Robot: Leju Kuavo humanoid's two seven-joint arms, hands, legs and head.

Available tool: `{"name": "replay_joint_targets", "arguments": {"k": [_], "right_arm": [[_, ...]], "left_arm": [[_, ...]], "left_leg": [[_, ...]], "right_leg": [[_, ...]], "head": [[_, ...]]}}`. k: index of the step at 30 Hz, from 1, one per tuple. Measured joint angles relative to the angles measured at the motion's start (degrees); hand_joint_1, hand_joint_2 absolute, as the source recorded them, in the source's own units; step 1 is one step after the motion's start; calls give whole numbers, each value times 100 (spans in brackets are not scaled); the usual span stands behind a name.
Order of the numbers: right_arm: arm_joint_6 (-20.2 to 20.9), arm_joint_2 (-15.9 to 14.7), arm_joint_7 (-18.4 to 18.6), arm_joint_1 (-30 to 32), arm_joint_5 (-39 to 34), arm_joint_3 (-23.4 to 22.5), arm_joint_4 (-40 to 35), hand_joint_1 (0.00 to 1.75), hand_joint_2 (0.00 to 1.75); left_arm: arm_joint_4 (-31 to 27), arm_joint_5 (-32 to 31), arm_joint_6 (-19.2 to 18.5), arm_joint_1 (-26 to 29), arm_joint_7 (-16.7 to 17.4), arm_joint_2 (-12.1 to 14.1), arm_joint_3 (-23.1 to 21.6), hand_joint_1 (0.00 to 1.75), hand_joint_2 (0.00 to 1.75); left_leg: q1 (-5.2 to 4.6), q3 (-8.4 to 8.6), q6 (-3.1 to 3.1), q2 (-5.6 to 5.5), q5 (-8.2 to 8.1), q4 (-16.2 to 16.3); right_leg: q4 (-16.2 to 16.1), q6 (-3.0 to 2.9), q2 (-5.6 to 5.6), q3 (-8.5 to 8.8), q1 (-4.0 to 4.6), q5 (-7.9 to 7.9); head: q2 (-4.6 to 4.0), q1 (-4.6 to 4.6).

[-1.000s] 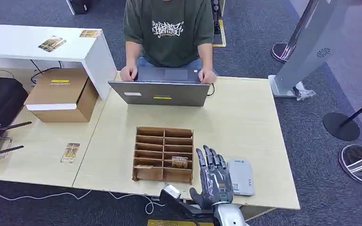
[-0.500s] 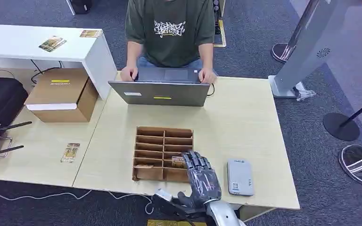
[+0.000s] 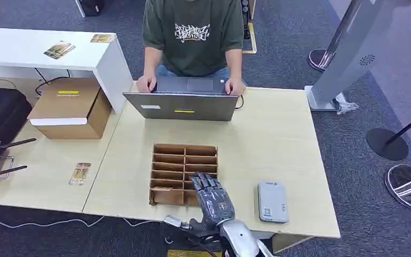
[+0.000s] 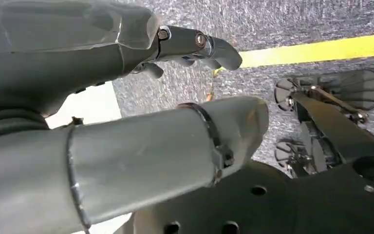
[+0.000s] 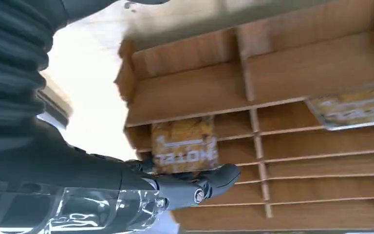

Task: Pass the card to the sensor for recognition and then transmit it.

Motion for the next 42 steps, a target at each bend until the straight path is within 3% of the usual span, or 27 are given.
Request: {"name": "replay_joint_targets", "arguments": {"k": [19, 27, 42], "right_arm": [[-59, 61, 63, -308, 63, 304, 266, 0, 175], [-398, 59, 39, -316, 380, 363, -72, 0, 175], [-249, 2, 216, -257, 466, 389, -614, 0, 175]], "left_arm": [[-278, 46, -120, 61, -52, -164, 225, 0, 0], [-479, -48, -164, 65, -144, -288, 260, 0, 0], [-536, -306, -63, 54, -190, -271, 260, 0, 0]], "left_leg": [[0, 0, 0, 0, 0, 0], [-1, 0, 0, 0, 0, 0], [0, 0, 0, 1, 0, 0]], "right_leg": [[0, 0, 0, 0, 0, 0], [0, 0, 1, -1, -1, 0], [0, 0, 4, -5, -1, 0]], "head": [[0, -2], [0, 0], [0, -2]]}}
